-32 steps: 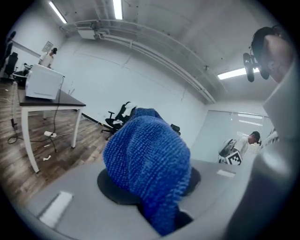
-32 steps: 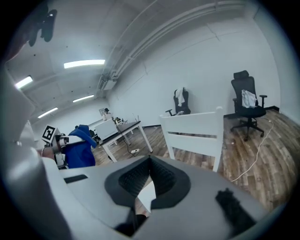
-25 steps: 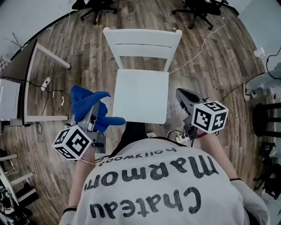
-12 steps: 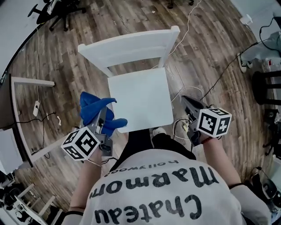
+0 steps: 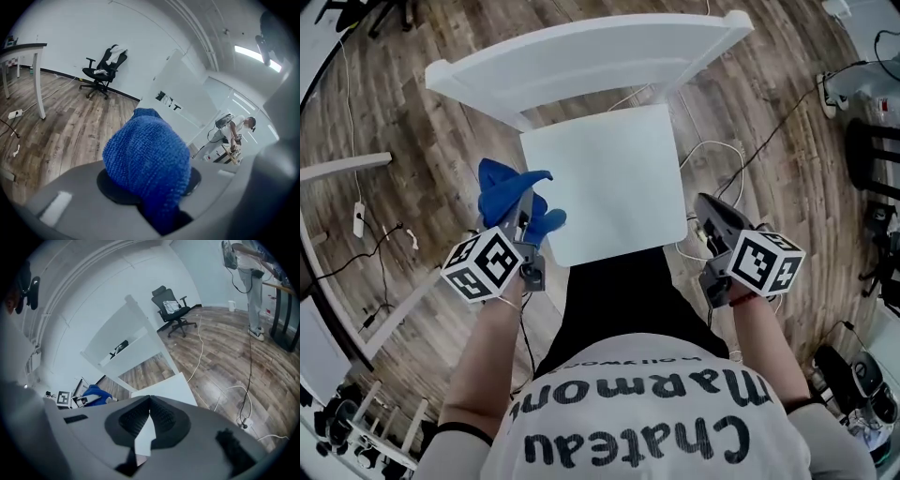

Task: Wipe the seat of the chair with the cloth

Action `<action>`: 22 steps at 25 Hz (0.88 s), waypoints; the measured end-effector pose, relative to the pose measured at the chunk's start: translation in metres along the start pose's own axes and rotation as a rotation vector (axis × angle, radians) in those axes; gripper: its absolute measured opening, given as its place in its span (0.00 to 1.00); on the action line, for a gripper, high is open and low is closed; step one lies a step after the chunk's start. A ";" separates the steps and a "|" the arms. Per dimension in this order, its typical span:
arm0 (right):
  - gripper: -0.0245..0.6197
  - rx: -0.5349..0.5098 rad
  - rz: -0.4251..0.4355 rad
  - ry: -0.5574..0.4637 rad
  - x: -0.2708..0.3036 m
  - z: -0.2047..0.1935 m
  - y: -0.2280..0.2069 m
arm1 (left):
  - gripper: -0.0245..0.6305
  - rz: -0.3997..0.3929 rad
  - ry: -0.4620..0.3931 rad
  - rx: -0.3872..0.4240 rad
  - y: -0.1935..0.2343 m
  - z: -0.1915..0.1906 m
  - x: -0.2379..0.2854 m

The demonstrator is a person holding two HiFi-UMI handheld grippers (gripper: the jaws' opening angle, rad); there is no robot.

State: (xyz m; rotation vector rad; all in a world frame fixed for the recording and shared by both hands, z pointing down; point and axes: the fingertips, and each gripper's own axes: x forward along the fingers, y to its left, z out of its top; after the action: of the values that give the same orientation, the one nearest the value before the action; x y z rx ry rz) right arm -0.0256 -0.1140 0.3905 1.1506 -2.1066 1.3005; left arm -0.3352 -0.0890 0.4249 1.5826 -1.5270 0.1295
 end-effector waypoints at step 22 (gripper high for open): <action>0.06 0.153 -0.039 0.072 0.027 -0.059 -0.096 | 0.32 0.263 0.114 0.114 0.082 -0.054 0.159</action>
State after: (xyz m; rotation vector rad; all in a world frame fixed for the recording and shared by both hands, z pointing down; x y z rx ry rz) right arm 0.0327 -0.0959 0.4887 1.1817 -1.9519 1.4836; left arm -0.3406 -0.1583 0.5986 1.4289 -1.6552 0.4538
